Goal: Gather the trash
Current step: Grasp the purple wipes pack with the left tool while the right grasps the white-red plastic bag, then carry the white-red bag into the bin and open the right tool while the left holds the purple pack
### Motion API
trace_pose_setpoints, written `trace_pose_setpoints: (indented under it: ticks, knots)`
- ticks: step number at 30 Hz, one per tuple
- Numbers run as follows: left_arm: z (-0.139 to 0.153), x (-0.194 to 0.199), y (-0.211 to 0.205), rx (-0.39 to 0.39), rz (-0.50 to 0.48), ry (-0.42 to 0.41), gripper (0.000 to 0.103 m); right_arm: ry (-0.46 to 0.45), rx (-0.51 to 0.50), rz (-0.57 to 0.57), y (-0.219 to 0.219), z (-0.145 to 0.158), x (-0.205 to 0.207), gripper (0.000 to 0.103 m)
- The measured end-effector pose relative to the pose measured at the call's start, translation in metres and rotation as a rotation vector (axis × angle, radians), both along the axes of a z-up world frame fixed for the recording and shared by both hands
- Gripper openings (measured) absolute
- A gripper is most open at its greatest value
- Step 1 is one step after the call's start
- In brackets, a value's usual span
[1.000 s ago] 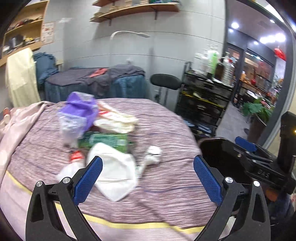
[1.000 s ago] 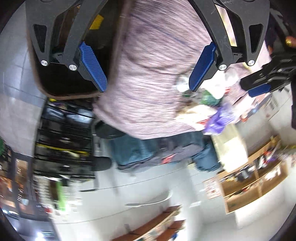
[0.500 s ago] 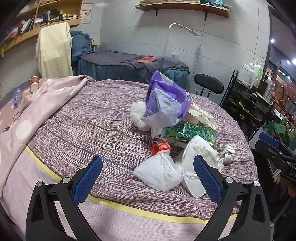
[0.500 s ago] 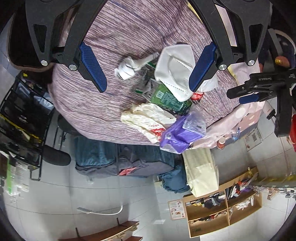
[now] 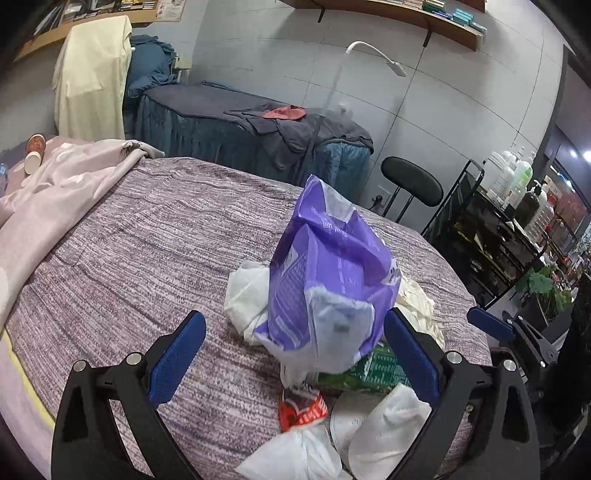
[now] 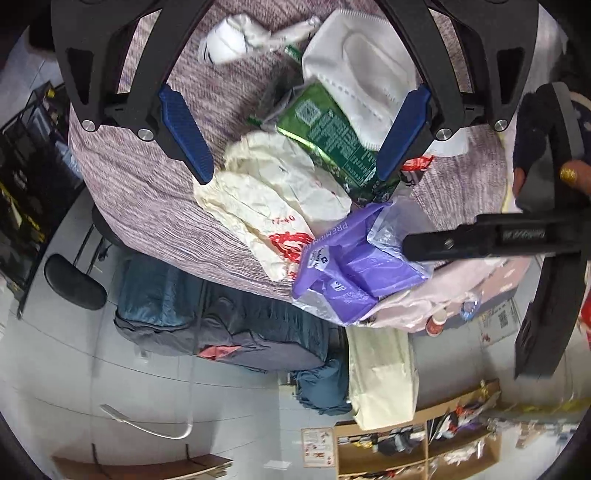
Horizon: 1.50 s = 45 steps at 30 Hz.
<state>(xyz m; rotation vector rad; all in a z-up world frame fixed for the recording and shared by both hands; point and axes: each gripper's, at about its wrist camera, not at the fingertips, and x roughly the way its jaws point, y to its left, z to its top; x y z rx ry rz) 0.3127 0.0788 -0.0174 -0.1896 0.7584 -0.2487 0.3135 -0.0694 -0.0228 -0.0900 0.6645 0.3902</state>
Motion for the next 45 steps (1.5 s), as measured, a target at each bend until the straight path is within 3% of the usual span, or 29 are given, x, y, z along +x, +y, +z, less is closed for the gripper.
trace_pose_setpoints:
  ticks: [3,5,6,7,9,12,18,20,21,22,23,24,29,33,34,35,36,37,39,41,45]
  knots:
    - [-0.005,0.012,-0.005,-0.002,-0.003,0.020,0.071,-0.025,-0.059,0.029,0.015,-0.004,0.012,0.079]
    - [-0.008,0.015,-0.007,-0.021,-0.010,0.032,0.052,-0.036,-0.107,0.039,0.023,-0.008,0.018,0.063]
    - [-0.009,0.015,-0.006,-0.032,-0.012,0.031,0.039,-0.037,-0.130,0.034,0.026,-0.012,0.022,0.046]
    - [-0.010,0.014,-0.005,-0.053,-0.011,0.031,0.032,-0.029,-0.130,0.036,0.026,-0.014,0.025,0.031]
    - [-0.009,0.011,-0.004,-0.066,-0.006,0.028,0.029,-0.010,-0.123,0.030,0.024,-0.019,0.029,0.013]
    - [-0.006,0.004,-0.003,-0.073,-0.007,0.013,0.022,-0.017,-0.091,0.008,0.014,-0.018,0.027,0.003]
    - [0.011,-0.020,-0.002,-0.070,0.005,-0.055,0.016,-0.044,0.006,-0.024,-0.014,0.001,0.015,0.002]
    - [0.017,-0.028,0.001,-0.074,0.018,-0.078,0.015,-0.065,0.024,-0.044,-0.022,0.005,0.014,0.006]
    - [0.020,-0.033,0.002,-0.076,0.025,-0.091,0.015,-0.063,0.020,-0.054,-0.024,0.004,0.015,0.026]
    - [0.024,-0.039,0.004,-0.078,0.031,-0.107,0.015,-0.058,0.021,-0.065,-0.026,0.004,0.016,0.066]
    - [0.027,-0.045,0.006,-0.073,0.039,-0.126,0.015,-0.062,0.037,-0.085,-0.028,0.003,0.017,0.081]
    - [0.030,-0.049,0.007,-0.067,0.048,-0.139,0.015,-0.067,0.060,-0.086,-0.030,0.003,0.017,0.086]
    - [0.034,-0.065,0.014,-0.049,0.068,-0.169,0.015,0.026,0.045,-0.011,-0.005,-0.005,0.044,0.086]
    - [0.032,-0.075,0.023,-0.059,0.084,-0.174,0.015,0.065,-0.032,-0.029,0.016,-0.018,0.075,0.086]
    - [0.031,-0.077,0.026,-0.061,0.088,-0.170,0.015,0.087,-0.060,-0.046,0.019,-0.023,0.083,0.082]
    - [0.029,-0.078,0.028,-0.063,0.092,-0.167,0.015,0.101,-0.060,-0.054,0.019,-0.027,0.089,0.070]
    - [0.028,-0.080,0.029,-0.065,0.095,-0.165,0.015,0.123,-0.053,-0.055,0.018,-0.030,0.094,0.041]
    - [0.026,-0.081,0.031,-0.069,0.098,-0.161,0.015,0.131,-0.061,-0.065,0.016,-0.031,0.097,0.029]
    - [0.023,-0.085,0.033,-0.070,0.102,-0.156,0.015,0.118,-0.028,-0.075,0.008,-0.027,0.095,0.018]
    - [0.019,-0.088,0.033,-0.066,0.106,-0.155,0.015,0.102,0.009,-0.087,-0.001,-0.022,0.091,0.015]
    - [0.018,-0.100,0.031,-0.096,0.101,-0.159,0.015,0.134,0.235,-0.089,-0.038,-0.008,0.077,0.014]
